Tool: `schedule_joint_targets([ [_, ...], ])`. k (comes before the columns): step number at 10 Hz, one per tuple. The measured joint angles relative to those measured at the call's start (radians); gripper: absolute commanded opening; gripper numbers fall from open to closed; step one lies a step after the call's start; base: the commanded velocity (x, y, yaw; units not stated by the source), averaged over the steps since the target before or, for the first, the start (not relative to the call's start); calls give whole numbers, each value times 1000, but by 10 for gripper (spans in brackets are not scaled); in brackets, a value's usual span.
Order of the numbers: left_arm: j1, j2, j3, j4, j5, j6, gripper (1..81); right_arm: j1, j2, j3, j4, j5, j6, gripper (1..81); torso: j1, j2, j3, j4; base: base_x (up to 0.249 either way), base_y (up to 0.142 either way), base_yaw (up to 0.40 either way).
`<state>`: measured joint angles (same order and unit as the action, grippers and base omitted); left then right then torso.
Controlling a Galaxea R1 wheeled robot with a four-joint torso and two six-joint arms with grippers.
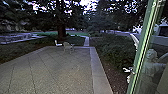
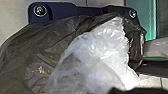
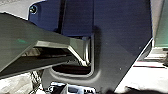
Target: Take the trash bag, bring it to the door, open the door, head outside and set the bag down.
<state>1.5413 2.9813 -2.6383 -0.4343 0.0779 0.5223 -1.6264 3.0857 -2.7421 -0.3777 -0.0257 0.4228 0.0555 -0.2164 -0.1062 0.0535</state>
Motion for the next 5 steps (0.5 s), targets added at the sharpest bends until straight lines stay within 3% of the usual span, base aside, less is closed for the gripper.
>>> schedule_joint_targets([
  [5, 0, 0, 1, 0, 0, 0, 10, -1, 0, 0, 0, 3, -1, 811, 0, 0, 0, 0, 159, 0, 0],
])
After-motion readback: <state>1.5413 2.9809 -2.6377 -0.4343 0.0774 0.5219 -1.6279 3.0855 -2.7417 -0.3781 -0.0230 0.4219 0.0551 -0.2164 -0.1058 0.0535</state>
